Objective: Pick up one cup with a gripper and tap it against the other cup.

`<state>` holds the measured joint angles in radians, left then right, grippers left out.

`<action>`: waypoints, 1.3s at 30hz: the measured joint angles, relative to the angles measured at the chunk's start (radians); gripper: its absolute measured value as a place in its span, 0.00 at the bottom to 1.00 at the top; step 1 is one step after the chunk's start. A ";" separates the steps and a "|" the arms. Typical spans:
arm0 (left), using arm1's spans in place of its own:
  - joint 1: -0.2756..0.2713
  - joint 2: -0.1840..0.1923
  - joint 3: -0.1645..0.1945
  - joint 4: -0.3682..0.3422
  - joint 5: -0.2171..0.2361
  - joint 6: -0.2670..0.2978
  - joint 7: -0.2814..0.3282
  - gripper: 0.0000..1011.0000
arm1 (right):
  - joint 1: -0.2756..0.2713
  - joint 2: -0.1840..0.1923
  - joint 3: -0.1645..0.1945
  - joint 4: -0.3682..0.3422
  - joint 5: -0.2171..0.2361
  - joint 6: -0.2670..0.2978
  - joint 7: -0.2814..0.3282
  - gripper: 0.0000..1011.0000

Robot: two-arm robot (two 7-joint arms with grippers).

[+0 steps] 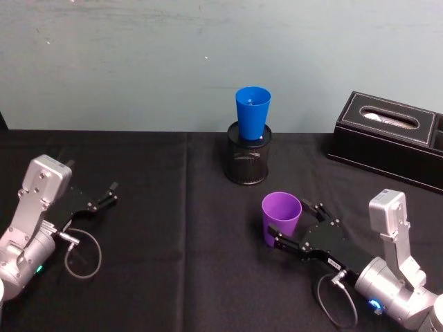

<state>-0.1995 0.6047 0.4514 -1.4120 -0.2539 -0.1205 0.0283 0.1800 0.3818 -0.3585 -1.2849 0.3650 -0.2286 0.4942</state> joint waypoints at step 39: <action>0.000 0.000 0.000 0.000 0.000 0.000 0.000 1.00 | 0.076 -0.062 -0.003 0.124 -0.008 -0.035 0.055 0.99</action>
<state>-0.1995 0.6047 0.4514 -1.4120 -0.2539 -0.1205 0.0283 0.2563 0.3198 -0.3617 -1.1606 0.3575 -0.2631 0.5496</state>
